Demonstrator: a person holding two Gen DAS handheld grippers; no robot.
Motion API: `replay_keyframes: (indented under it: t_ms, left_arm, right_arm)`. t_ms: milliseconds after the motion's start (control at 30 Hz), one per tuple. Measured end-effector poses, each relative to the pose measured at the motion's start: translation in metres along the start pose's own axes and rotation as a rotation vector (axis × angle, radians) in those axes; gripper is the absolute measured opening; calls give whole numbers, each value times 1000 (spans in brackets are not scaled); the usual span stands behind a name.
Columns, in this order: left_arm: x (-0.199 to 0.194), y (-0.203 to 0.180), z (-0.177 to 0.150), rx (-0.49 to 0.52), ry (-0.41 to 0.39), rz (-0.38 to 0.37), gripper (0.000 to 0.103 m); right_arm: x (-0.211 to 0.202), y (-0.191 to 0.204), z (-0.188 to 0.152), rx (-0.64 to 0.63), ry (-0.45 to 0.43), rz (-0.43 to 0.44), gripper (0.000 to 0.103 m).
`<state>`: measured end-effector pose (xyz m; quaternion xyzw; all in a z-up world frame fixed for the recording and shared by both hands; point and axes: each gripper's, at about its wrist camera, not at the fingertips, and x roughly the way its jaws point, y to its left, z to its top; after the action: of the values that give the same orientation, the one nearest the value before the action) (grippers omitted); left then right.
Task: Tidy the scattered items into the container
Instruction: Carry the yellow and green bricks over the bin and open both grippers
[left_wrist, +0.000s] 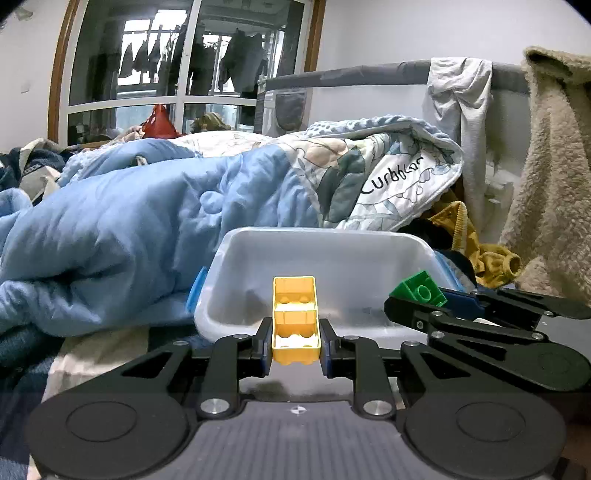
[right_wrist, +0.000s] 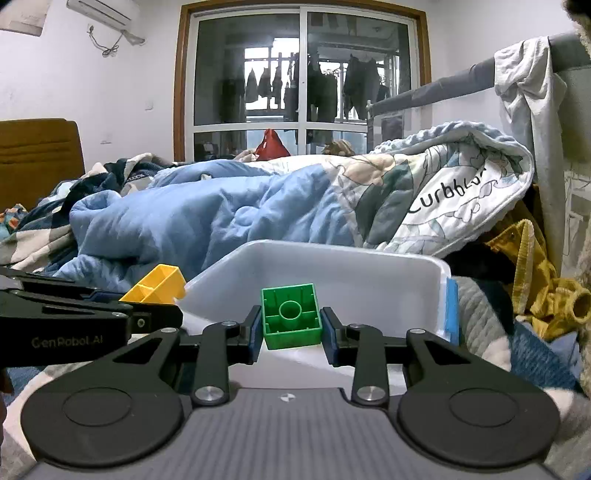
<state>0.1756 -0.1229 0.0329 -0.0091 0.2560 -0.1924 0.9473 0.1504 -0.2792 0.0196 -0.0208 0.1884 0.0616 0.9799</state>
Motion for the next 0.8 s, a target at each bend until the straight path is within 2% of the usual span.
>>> replay_keyframes:
  t_ms: [400, 800]
  left_arm:
    - [58, -4, 25, 13, 37, 21, 28]
    - [111, -7, 19, 32, 109, 48, 28]
  right_arm:
    - [31, -16, 11, -28, 0, -9, 36]
    - [67, -34, 8, -46, 43, -46, 36]
